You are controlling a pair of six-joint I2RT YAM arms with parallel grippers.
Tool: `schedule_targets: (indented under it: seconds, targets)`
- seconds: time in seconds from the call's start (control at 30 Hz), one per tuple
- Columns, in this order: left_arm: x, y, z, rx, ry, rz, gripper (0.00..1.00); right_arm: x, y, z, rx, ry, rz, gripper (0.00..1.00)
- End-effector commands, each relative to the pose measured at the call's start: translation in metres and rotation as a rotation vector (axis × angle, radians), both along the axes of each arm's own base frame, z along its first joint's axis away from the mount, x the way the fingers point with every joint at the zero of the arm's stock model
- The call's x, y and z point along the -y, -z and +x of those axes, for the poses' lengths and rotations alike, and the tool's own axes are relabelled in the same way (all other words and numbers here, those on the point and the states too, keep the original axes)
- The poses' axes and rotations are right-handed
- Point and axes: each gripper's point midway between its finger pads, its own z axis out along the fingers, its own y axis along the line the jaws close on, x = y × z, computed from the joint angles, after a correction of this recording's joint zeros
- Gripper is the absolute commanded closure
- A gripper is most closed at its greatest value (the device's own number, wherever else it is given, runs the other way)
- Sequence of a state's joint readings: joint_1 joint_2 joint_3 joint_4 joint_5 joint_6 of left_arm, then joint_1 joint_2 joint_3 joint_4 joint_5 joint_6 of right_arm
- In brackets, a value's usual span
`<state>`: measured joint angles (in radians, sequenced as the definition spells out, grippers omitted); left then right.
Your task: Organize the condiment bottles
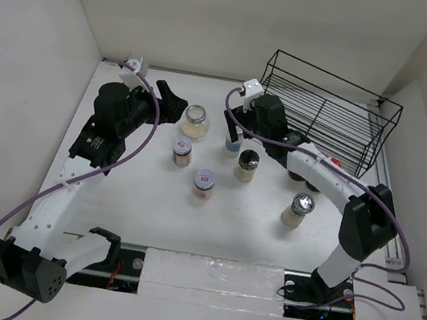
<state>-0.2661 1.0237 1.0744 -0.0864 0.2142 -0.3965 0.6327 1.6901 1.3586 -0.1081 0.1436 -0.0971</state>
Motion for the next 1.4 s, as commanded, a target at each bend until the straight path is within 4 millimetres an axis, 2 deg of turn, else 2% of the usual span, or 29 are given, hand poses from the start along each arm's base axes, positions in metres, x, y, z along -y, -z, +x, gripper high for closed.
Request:
schedule_targets:
  seconds: [0.0, 0.1, 0.13, 0.33, 0.37, 0.43, 0.47, 0.57, 0.63, 0.67, 0.77, 0.8, 0.83, 0.87, 0.9, 0.97, 1.0, 1.03, 1.1, 1.13, 1.17, 1.2, 1.23, 1.27, 1.33, 1.37]
  targets:
    - [0.001, -0.013, 0.003, 0.041, 0.005, -0.020, 0.28, -0.018, -0.011, 0.004, -0.016, -0.048, 0.057, 0.00]
    - [0.002, -0.009, 0.005, 0.031, 0.005, -0.017, 0.28, -0.027, -0.005, 0.005, -0.055, -0.086, 0.089, 0.00]
    - [0.002, -0.009, 0.005, 0.031, 0.005, -0.017, 0.26, -0.023, 0.002, 0.009, -0.066, -0.075, 0.082, 0.00]
    - [0.003, -0.009, 0.004, 0.031, 0.017, -0.019, 0.26, -0.024, 0.012, 0.018, -0.074, -0.062, 0.087, 0.00]
    - [0.005, -0.011, 0.004, 0.039, 0.026, -0.023, 0.26, -0.024, 0.019, 0.019, -0.085, -0.061, 0.080, 0.04]
    - [0.005, -0.011, 0.004, 0.039, 0.026, -0.023, 0.26, -0.022, 0.012, 0.025, -0.058, -0.035, 0.082, 0.09]
    - [0.005, -0.011, 0.004, 0.039, 0.026, -0.023, 0.26, -0.021, 0.017, 0.027, -0.063, -0.024, 0.072, 0.15]
    - [0.005, -0.011, 0.004, 0.039, 0.026, -0.023, 0.26, -0.026, 0.016, 0.030, -0.052, -0.038, 0.087, 0.34]
    - [0.003, -0.014, 0.003, 0.048, 0.017, -0.024, 0.26, -0.027, 0.005, 0.029, -0.036, -0.048, 0.103, 0.41]
    - [0.003, -0.014, 0.003, 0.048, 0.017, -0.024, 0.26, -0.028, -0.003, 0.029, -0.016, -0.050, 0.116, 0.42]
    - [0.003, -0.014, 0.003, 0.048, 0.017, -0.024, 0.26, -0.037, -0.051, 0.022, 0.055, -0.118, 0.190, 0.46]
    - [0.004, -0.010, 0.002, 0.039, 0.026, -0.023, 0.26, -0.037, -0.081, 0.024, 0.111, -0.137, 0.232, 0.47]
    - [0.004, -0.010, 0.002, 0.039, 0.026, -0.023, 0.26, -0.036, -0.118, 0.015, 0.175, -0.161, 0.275, 0.47]
    - [0.003, -0.010, 0.003, 0.039, 0.017, -0.021, 0.26, -0.031, -0.142, 0.013, 0.226, -0.175, 0.297, 0.47]
    - [0.003, -0.010, 0.003, 0.039, 0.017, -0.021, 0.26, -0.026, -0.187, 0.004, 0.317, -0.182, 0.347, 0.47]
    - [0.003, -0.010, 0.003, 0.039, 0.017, -0.021, 0.26, -0.013, -0.220, 0.005, 0.394, -0.173, 0.353, 0.47]
    - [0.005, -0.010, 0.002, 0.039, 0.027, -0.023, 0.26, 0.000, -0.236, 0.011, 0.427, -0.146, 0.361, 0.46]
    - [0.004, -0.014, -0.001, 0.049, 0.028, -0.025, 0.26, 0.012, -0.267, 0.012, 0.487, -0.130, 0.385, 0.46]
    - [0.004, -0.014, -0.001, 0.049, 0.028, -0.025, 0.26, 0.027, -0.289, 0.018, 0.534, -0.127, 0.396, 0.46]
    - [0.002, -0.014, 0.000, 0.050, 0.017, -0.024, 0.26, 0.042, -0.298, 0.027, 0.559, -0.094, 0.394, 0.46]
    - [0.002, -0.014, 0.000, 0.050, 0.017, -0.024, 0.26, 0.048, -0.315, 0.034, 0.594, -0.080, 0.402, 0.46]
    - [0.003, -0.014, 0.000, 0.046, 0.016, -0.032, 0.26, 0.056, -0.321, 0.042, 0.611, -0.054, 0.403, 0.46]
    - [0.004, -0.014, -0.001, 0.045, 0.025, -0.033, 0.26, 0.073, -0.340, 0.048, 0.653, -0.002, 0.408, 0.46]
    - [0.004, -0.016, 0.000, 0.054, 0.025, -0.036, 0.26, 0.074, -0.329, 0.065, 0.628, 0.024, 0.393, 0.46]
    - [0.004, -0.016, 0.000, 0.054, 0.025, -0.036, 0.26, 0.083, -0.332, 0.079, 0.623, 0.047, 0.381, 0.46]
    - [0.004, -0.016, 0.000, 0.054, 0.025, -0.036, 0.26, 0.093, -0.334, 0.086, 0.628, 0.069, 0.375, 0.46]
